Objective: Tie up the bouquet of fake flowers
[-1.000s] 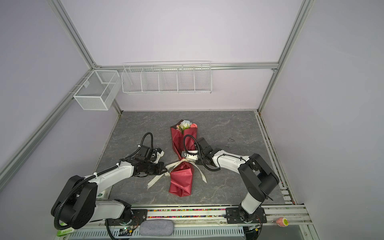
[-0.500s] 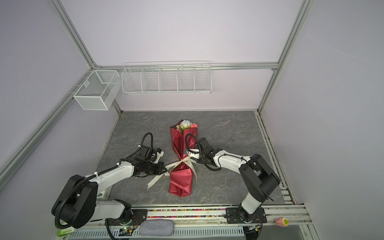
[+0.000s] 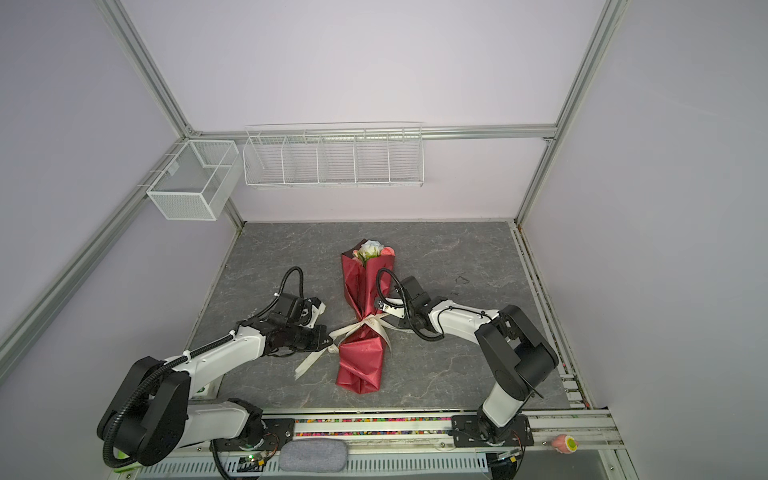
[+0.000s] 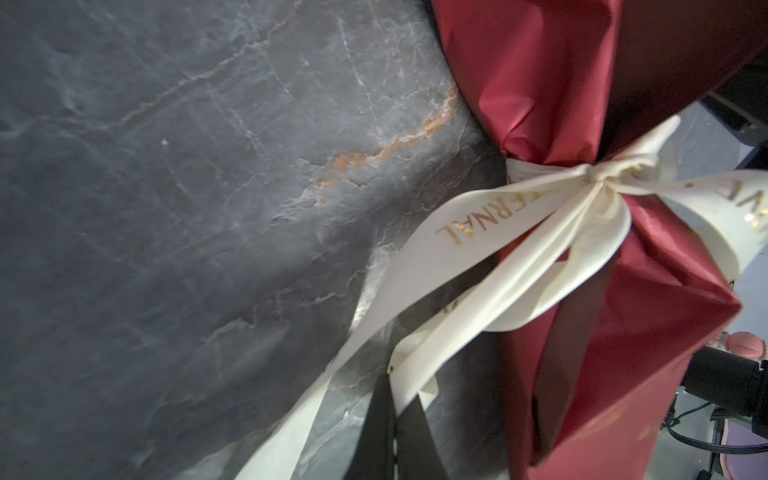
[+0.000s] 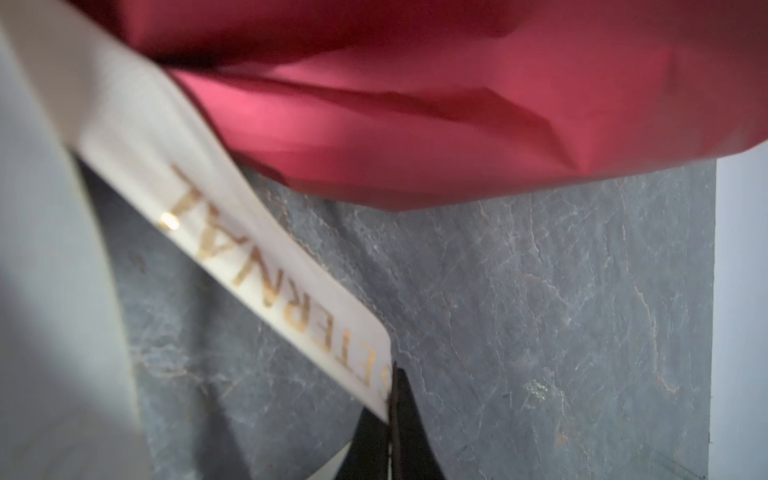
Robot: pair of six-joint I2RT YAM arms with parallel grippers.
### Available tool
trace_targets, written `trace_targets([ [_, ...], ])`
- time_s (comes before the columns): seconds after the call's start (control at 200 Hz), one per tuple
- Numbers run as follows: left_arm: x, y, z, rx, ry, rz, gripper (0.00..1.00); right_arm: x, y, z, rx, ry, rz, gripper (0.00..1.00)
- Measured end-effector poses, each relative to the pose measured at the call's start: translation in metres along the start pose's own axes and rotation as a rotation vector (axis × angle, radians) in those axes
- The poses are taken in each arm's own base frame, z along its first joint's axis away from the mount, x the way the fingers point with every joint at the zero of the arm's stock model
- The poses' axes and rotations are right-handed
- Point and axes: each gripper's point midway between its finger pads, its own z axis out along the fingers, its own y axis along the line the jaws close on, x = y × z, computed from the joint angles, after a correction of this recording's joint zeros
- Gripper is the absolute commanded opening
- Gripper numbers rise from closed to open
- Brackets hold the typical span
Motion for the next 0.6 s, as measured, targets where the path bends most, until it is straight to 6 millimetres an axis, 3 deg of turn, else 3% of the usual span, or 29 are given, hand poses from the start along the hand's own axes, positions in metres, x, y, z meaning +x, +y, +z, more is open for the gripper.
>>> trace_targets([
  [0.6, -0.004, -0.003, -0.003, 0.007, -0.025, -0.007, 0.0, 0.013, -0.012, 0.004, 0.034, 0.038, 0.065, 0.07],
])
